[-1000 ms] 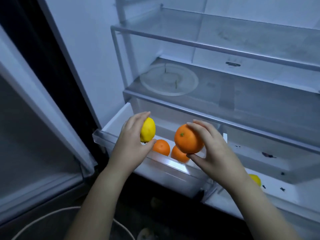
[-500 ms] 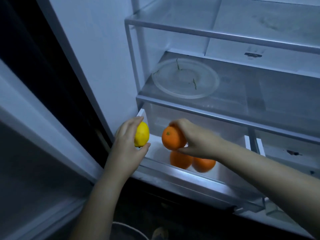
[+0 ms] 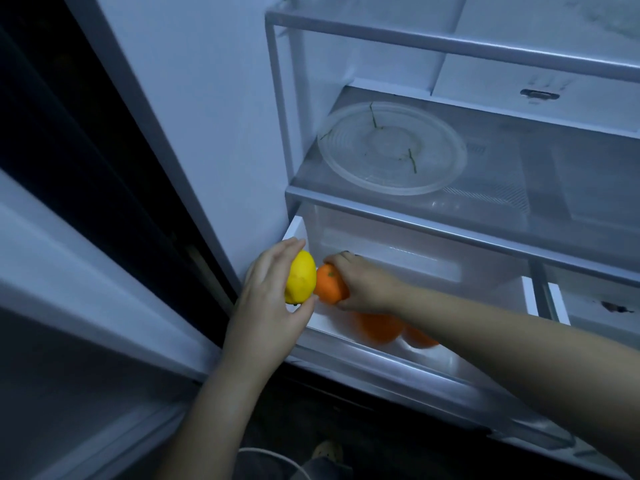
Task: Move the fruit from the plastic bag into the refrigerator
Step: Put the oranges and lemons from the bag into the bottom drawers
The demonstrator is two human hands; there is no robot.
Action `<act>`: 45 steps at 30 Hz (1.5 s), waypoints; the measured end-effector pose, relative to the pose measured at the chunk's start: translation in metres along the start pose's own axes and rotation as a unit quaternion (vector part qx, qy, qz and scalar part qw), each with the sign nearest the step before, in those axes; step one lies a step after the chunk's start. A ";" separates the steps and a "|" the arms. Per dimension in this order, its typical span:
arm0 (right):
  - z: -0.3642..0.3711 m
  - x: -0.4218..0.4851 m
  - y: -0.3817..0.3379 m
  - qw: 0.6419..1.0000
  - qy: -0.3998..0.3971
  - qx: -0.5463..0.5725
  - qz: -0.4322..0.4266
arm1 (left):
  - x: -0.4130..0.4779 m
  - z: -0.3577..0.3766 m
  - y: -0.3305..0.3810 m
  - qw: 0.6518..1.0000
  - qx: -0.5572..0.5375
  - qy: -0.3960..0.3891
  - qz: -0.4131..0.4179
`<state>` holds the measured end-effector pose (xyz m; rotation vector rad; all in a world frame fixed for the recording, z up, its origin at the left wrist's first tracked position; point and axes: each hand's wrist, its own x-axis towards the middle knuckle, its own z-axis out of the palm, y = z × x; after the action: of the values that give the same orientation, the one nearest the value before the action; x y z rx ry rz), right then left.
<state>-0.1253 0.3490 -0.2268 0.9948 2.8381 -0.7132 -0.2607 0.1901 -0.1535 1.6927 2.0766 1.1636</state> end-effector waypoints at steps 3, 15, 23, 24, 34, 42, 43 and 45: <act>0.008 0.002 0.001 1.000 -0.018 0.005 0.007 | -0.001 0.000 0.001 1.000 -0.001 0.001 -0.002; 0.025 -0.005 0.001 0.999 -0.030 -0.002 0.019 | -0.001 -0.001 0.003 1.000 0.011 -0.003 -0.004; 0.013 -0.007 -0.004 0.998 -0.061 -0.017 0.030 | 0.000 0.001 0.002 1.000 0.010 0.004 0.004; 0.008 -0.009 -0.005 0.997 -0.066 -0.021 0.032 | 0.000 0.001 0.002 1.000 0.007 0.004 0.005; -0.073 -0.107 -0.015 0.996 0.034 -0.066 0.041 | 0.000 0.006 0.013 0.997 0.049 0.029 0.061; -0.075 -0.246 0.016 0.962 0.248 -0.104 0.051 | -0.011 0.053 0.089 0.989 0.043 -0.020 0.139; -0.073 -0.262 0.022 0.960 0.253 -0.101 0.062 | -0.014 0.062 0.101 0.987 0.035 -0.029 0.154; -0.067 -0.293 0.034 0.955 0.269 -0.101 0.079 | -0.020 0.080 0.126 0.982 0.018 -0.052 0.181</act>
<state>0.1344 0.2323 -0.1234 1.5544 3.1189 -0.1386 -0.1143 0.2095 -0.1263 2.1634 1.7870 1.1059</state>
